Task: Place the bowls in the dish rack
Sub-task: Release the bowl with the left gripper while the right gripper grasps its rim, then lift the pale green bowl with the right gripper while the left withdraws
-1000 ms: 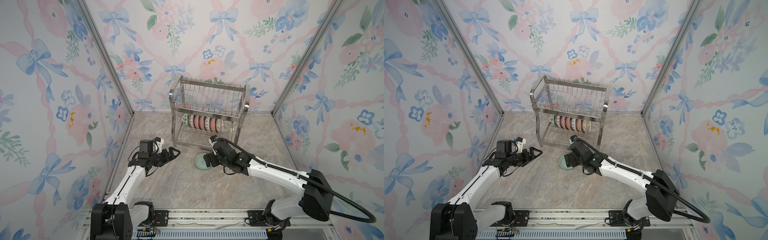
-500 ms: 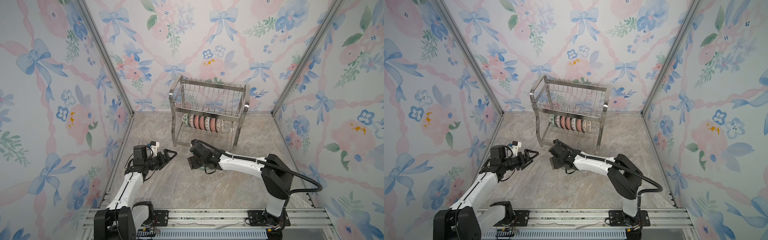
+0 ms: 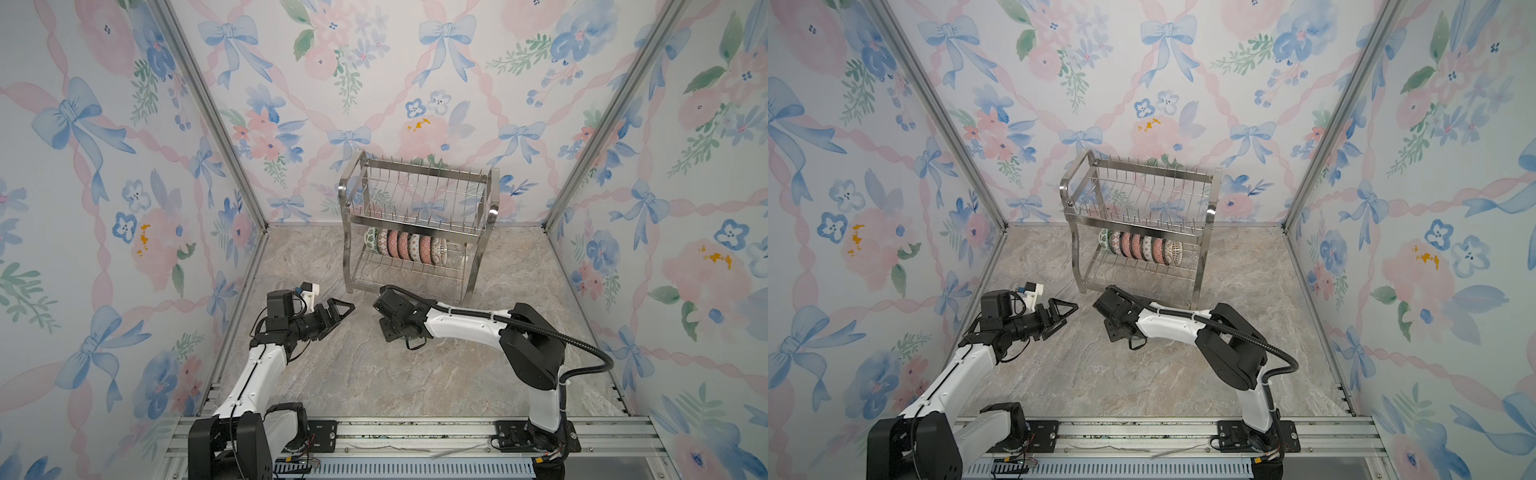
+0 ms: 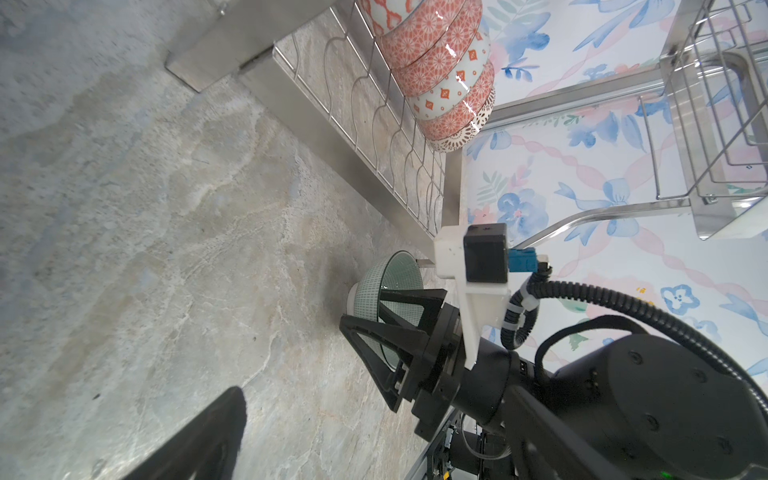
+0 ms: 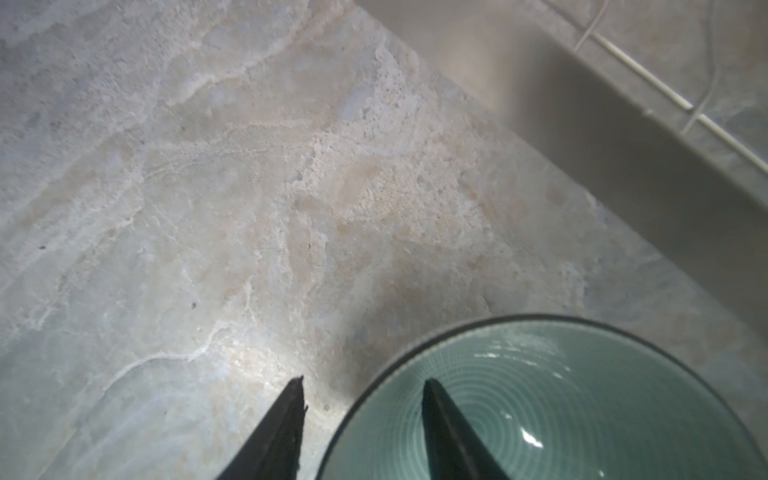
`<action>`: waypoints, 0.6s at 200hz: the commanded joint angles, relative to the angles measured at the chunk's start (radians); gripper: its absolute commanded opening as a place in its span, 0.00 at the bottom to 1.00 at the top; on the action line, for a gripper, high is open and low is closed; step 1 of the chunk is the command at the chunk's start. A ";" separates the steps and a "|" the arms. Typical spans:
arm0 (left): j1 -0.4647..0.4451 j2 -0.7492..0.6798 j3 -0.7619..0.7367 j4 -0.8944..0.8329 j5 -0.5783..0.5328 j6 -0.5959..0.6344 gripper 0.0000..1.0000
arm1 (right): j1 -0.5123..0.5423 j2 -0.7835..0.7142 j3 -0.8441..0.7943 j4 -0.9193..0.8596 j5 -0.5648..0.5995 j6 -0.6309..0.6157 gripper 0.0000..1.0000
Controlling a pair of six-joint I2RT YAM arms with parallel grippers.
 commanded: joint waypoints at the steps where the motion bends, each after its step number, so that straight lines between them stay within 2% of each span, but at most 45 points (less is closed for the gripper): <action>1: 0.004 0.002 -0.010 0.015 0.014 -0.006 0.98 | 0.006 0.016 0.034 -0.066 0.009 -0.004 0.43; 20: -0.005 -0.001 -0.010 0.015 0.010 -0.005 0.98 | 0.007 0.005 0.027 -0.075 0.017 -0.007 0.26; 57: -0.063 -0.018 -0.004 0.014 -0.026 -0.004 0.98 | 0.010 -0.073 -0.013 -0.079 0.023 -0.019 0.07; 91: -0.186 -0.003 0.051 0.003 -0.100 0.001 0.98 | -0.002 -0.236 -0.110 -0.040 -0.002 -0.052 0.00; 120: -0.271 0.023 0.117 0.003 -0.166 -0.006 0.98 | -0.044 -0.409 -0.214 -0.019 -0.038 -0.060 0.00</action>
